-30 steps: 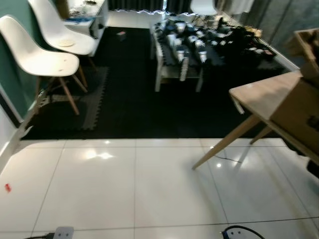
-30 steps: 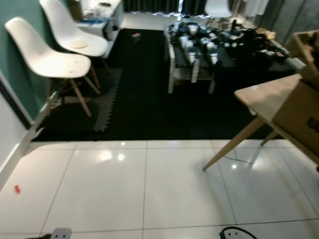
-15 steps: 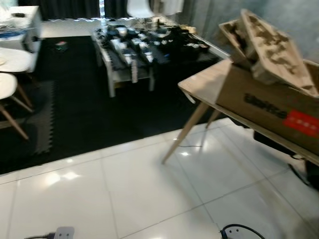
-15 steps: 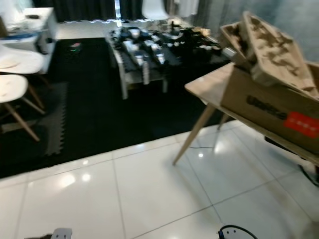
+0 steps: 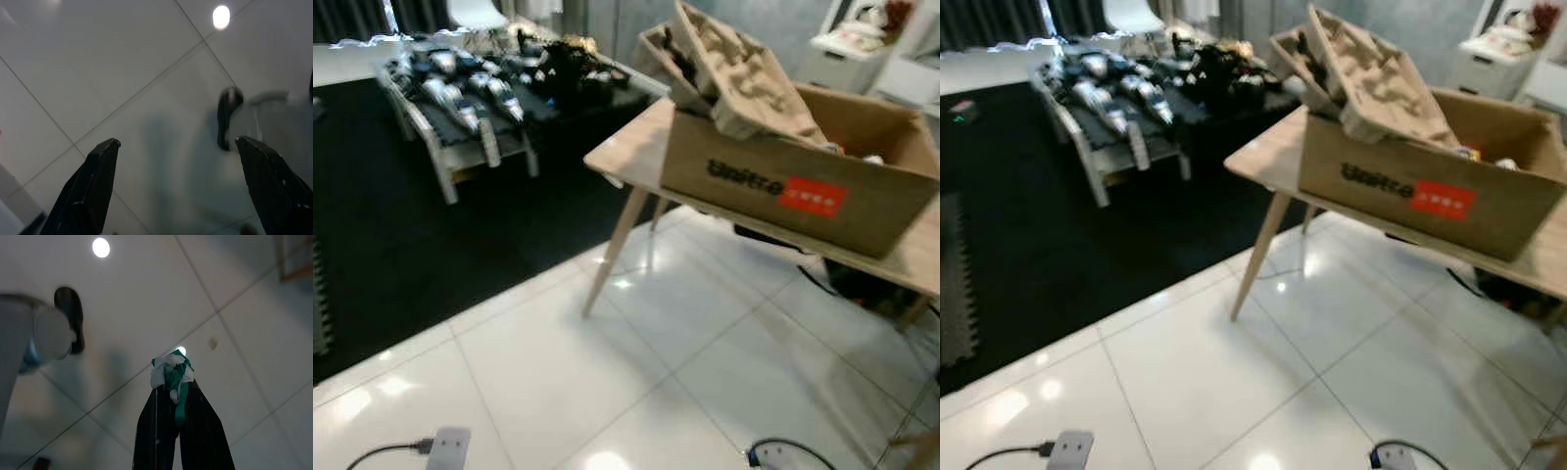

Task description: Picking trash to rubbish bin

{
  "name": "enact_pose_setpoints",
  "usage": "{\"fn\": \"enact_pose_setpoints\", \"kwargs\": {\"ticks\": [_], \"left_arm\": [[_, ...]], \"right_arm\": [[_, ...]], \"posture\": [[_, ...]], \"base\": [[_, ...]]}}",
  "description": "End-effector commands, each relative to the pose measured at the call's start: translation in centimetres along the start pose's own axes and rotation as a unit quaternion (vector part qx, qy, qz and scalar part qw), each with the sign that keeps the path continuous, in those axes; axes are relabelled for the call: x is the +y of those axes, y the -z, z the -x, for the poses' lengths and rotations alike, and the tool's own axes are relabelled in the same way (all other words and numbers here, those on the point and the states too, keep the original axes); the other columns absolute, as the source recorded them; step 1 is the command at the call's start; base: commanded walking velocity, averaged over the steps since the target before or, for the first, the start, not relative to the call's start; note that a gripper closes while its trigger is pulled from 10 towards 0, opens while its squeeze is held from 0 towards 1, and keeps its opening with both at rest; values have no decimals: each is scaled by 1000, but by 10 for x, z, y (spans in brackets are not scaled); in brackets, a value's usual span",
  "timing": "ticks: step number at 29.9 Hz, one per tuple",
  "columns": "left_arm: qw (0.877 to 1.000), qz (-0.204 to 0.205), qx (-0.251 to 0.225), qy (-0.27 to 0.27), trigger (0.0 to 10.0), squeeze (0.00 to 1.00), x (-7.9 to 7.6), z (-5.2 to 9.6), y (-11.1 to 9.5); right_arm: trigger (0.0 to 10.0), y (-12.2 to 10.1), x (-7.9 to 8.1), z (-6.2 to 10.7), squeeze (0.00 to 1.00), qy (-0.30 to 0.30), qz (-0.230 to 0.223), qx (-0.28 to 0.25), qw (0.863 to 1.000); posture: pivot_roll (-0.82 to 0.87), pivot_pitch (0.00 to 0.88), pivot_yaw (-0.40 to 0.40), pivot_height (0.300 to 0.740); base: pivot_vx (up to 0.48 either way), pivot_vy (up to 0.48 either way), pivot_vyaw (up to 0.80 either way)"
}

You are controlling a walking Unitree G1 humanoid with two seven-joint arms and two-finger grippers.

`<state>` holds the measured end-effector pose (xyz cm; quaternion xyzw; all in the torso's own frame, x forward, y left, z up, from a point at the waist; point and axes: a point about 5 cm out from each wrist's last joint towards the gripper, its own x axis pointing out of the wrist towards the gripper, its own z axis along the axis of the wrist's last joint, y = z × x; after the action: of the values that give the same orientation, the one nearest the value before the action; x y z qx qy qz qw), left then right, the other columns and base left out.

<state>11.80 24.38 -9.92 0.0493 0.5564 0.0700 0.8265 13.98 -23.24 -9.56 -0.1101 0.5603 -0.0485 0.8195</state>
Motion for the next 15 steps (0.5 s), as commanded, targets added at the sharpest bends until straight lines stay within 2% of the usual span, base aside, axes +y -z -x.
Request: {"fn": "enact_pose_setpoints", "kwargs": {"ticks": [1,10,15], "left_arm": [[1000,0,10,7,10000,0,-5,0,5],[1000,19,15,3,10000,0,-6,1,10],[1000,22,15,6,10000,0,-8,1,13]], "right_arm": [[10000,8,-1,0,0,0,4,14,1000],[10000,8,0,0,0,1,11,9,1000],[10000,3,1,0,0,0,22,1,1000]], "posture": [[55,59,-12,740],[72,59,-30,740],[77,59,-35,740]], "base": [[0,0,-800],[0,0,-788],[0,0,0]]}}
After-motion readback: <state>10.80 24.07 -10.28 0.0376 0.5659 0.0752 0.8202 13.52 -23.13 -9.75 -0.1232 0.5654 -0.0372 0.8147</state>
